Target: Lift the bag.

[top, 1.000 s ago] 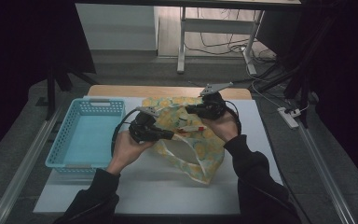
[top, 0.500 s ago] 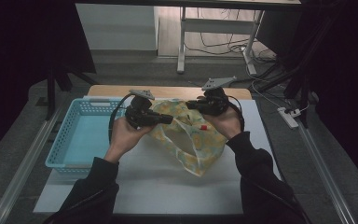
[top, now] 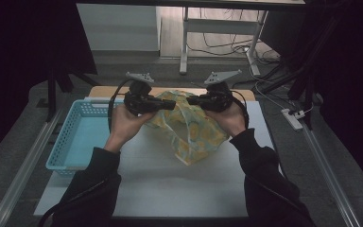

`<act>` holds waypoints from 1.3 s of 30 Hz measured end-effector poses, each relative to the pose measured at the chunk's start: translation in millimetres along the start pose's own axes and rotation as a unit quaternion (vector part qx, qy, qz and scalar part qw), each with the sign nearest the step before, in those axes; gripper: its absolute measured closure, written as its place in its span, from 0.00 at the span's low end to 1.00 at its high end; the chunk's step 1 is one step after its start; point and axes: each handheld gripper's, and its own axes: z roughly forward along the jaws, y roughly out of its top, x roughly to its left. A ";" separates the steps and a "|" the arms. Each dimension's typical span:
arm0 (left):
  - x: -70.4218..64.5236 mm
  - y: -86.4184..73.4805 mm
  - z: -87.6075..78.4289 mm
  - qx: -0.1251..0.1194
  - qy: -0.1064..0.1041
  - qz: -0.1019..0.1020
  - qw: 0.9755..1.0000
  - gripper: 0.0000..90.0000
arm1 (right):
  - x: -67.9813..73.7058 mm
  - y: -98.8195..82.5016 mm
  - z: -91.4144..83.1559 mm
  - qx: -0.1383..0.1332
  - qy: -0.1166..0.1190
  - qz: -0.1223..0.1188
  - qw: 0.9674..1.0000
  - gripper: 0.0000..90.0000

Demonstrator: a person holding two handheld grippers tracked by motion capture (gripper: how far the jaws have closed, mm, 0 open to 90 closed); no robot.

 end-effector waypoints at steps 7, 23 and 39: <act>-4.9 21.1 -10.3 -0.013 0.011 0.011 1.000 1.00 | 3.2 13.7 -7.2 -0.010 0.001 -0.009 1.000 1.00; -15.7 57.6 -31.4 -0.044 0.035 0.032 0.998 1.00 | 7.7 47.6 -23.1 -0.039 -0.003 -0.020 0.999 1.00; -24.1 85.4 -48.0 -0.074 0.052 0.046 0.995 1.00 | 12.2 80.5 -34.7 -0.060 -0.015 -0.035 0.997 1.00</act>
